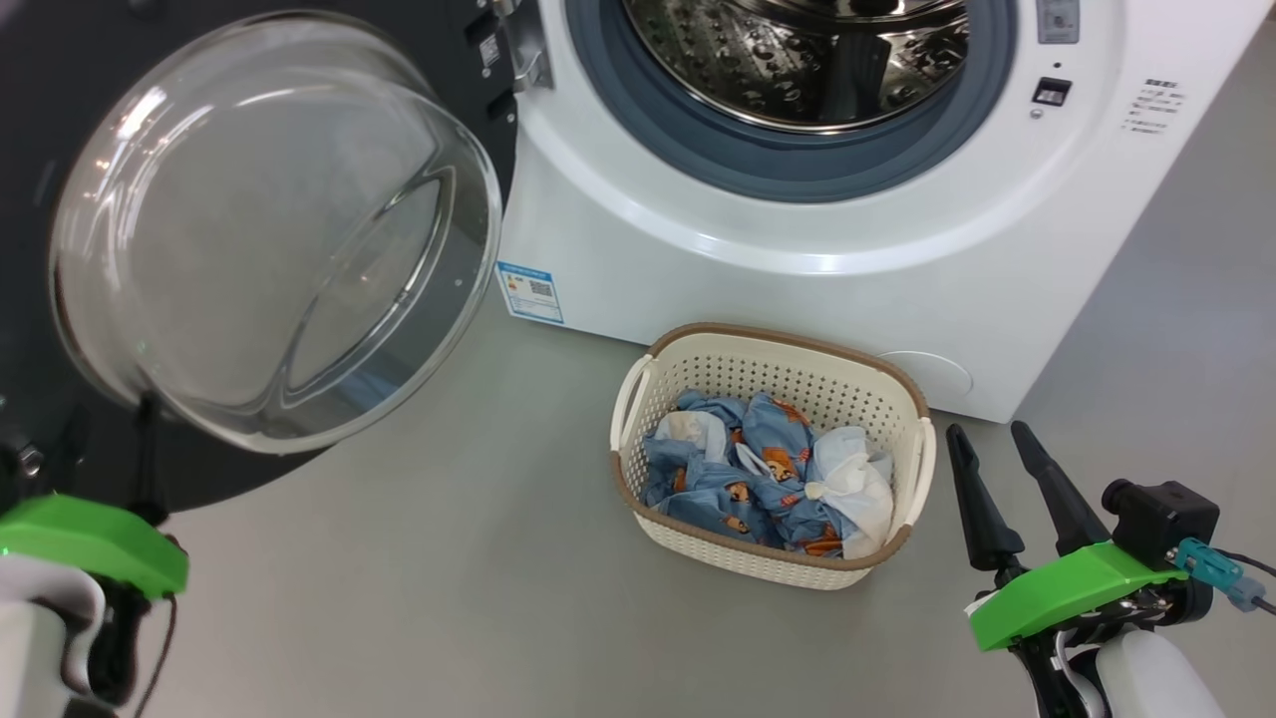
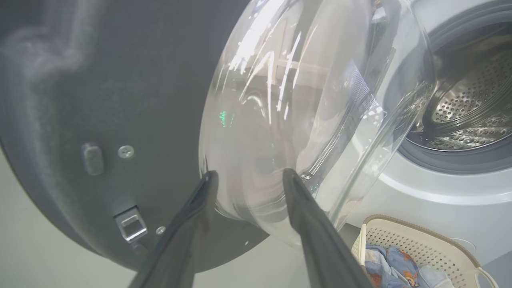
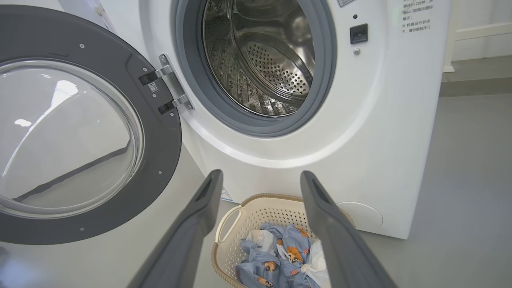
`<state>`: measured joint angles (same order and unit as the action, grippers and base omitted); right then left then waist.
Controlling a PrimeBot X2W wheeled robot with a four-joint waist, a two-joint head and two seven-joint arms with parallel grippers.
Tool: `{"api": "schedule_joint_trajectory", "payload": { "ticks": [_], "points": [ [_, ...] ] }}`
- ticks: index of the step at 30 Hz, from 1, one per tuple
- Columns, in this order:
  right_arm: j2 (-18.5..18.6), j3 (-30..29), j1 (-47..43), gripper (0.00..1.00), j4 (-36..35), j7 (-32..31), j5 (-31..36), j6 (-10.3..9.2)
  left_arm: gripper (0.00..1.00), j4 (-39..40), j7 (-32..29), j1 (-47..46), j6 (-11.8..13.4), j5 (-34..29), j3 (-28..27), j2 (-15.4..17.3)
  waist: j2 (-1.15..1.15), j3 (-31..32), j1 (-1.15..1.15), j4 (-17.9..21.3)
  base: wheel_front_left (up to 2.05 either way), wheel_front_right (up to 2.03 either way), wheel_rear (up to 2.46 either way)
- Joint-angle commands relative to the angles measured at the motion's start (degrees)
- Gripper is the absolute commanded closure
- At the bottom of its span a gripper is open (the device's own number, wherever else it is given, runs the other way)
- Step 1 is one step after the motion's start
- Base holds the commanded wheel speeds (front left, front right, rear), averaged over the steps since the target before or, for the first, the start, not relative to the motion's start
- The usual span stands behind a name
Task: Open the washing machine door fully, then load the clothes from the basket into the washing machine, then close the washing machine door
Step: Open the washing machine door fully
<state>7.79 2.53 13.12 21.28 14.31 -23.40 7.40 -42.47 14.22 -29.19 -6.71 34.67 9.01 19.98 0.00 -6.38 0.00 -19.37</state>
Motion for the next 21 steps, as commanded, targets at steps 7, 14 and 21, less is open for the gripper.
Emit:
{"api": "schedule_joint_trajectory", "payload": {
  "ticks": [7, 14, 21],
  "points": [
    [0.4, 2.3, -0.1, 0.0, -1.6, 0.7, 0.0, 0.09, 0.0, 13.0, 0.8, 7.7, 2.9, -0.9, -4.8, 0.1, 0.0, 0.7, 0.0, 2.9, 0.0, 0.0, 0.0],
    [0.8, 3.8, -0.2, 0.0, -2.0, 0.7, -0.4, 0.09, 0.0, 23.6, 0.8, 14.1, 4.6, -3.1, -5.1, -2.5, 0.0, 1.4, 0.0, 6.3, 0.0, 0.0, 0.0],
    [1.6, 4.6, -0.5, 0.0, -2.2, 0.7, 0.0, 0.09, 0.0, 27.3, 0.8, 17.5, 5.4, -4.1, -3.8, -4.6, 0.0, 2.5, 0.0, 10.2, 0.0, 0.0, 0.0]
  ]
}}
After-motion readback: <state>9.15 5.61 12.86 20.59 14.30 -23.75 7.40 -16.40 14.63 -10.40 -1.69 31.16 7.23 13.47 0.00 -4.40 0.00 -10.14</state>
